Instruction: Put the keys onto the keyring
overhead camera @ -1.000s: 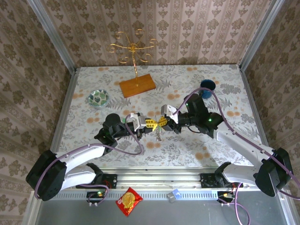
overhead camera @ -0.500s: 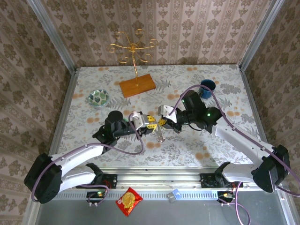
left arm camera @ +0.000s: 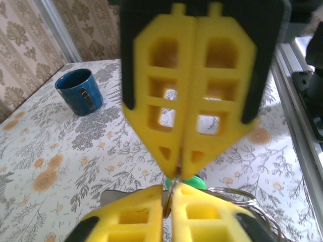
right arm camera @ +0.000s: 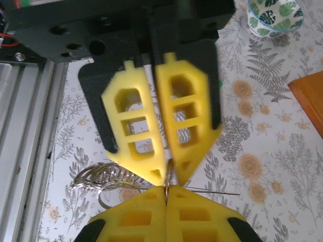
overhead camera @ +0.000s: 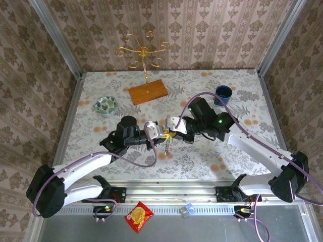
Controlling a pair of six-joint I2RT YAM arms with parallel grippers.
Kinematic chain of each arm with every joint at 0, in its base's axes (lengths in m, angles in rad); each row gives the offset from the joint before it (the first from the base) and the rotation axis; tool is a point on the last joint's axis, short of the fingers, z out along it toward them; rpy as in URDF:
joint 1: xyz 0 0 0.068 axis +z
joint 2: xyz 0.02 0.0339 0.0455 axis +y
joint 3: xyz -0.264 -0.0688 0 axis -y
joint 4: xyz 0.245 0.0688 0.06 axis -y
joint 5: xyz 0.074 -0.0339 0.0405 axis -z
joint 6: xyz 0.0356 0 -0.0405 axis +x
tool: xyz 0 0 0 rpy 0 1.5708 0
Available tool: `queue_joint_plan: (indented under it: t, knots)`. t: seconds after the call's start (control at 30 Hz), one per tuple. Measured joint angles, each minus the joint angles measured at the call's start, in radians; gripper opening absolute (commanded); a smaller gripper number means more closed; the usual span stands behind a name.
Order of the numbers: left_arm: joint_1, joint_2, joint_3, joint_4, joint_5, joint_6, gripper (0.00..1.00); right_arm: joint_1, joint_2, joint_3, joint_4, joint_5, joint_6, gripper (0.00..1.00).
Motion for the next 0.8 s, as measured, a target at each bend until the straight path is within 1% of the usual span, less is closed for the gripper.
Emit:
queue_joint_plan:
  t: [0.1, 0.17, 0.27, 0.37, 0.6, 0.67, 0.8]
  knots:
    - [-0.001, 0.0, 0.0, -0.002, 0.011, 0.003, 0.0, 0.0, -0.002, -0.002, 0.007, 0.004, 0.01, 0.17]
    - [0.0, 0.0, -0.002, 0.011, 0.012, 0.002, 0.0, -0.007, -0.021, -0.03, 0.05, -0.005, 0.035, 0.28]
    - [0.0, -0.003, -0.018, 0.04, 0.014, -0.005, 0.0, -0.028, -0.069, -0.091, 0.114, -0.035, 0.07, 0.32]
    - [0.001, -0.01, -0.048, 0.077, 0.017, -0.016, 0.0, -0.051, -0.103, -0.133, 0.148, -0.049, 0.096, 0.33]
    - [0.001, -0.01, -0.069, 0.13, 0.051, -0.033, 0.0, -0.06, -0.105, -0.173, 0.177, -0.049, 0.125, 0.3]
    - [0.001, -0.012, -0.07, 0.143, 0.055, -0.037, 0.0, -0.061, -0.102, -0.173, 0.184, -0.051, 0.13, 0.26]
    - [0.001, -0.013, -0.073, 0.159, 0.061, -0.047, 0.0, -0.06, -0.095, -0.173, 0.188, -0.067, 0.137, 0.14]
